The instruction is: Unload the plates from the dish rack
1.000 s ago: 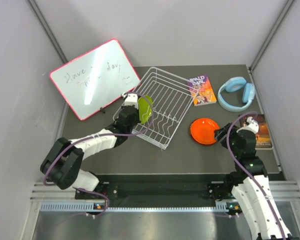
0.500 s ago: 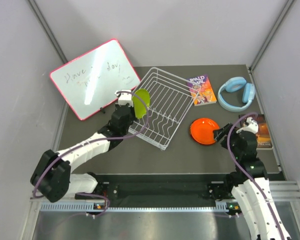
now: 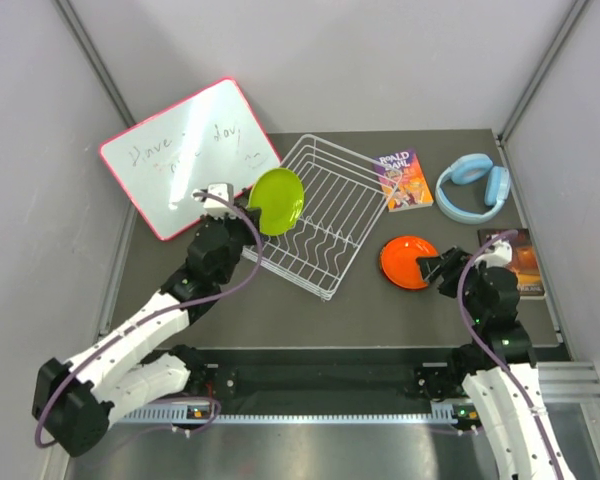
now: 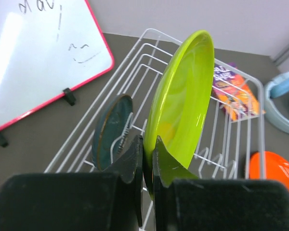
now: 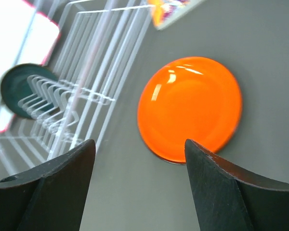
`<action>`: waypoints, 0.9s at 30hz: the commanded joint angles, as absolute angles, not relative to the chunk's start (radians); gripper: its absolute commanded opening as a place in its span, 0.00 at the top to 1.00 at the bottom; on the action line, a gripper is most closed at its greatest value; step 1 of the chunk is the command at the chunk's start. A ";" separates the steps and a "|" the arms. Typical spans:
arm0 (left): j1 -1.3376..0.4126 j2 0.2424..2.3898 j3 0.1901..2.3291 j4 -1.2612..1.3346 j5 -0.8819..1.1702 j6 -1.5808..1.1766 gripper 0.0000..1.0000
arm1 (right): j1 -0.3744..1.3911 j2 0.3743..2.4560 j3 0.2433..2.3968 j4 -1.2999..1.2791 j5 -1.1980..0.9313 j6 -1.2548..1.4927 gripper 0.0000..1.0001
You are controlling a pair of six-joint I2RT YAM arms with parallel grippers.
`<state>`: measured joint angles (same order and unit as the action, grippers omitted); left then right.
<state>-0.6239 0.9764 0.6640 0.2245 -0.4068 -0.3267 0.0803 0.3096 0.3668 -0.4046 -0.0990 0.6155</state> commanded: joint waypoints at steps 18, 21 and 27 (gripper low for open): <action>-0.730 0.933 0.612 0.250 -0.071 -0.643 1.00 | 0.287 0.452 0.262 0.081 -0.273 0.658 0.25; -0.744 0.982 0.606 0.302 -0.049 -0.615 1.00 | 0.383 0.514 0.239 0.182 -0.209 0.683 0.25; -0.775 1.037 0.614 0.325 -0.058 -0.617 1.00 | 0.547 0.679 0.245 0.343 -0.111 0.700 0.25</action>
<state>-0.7513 1.0183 0.6106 0.2008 -0.0742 -0.6182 0.4675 0.6136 0.2283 0.1497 -0.1928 0.6819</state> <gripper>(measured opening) 0.079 0.751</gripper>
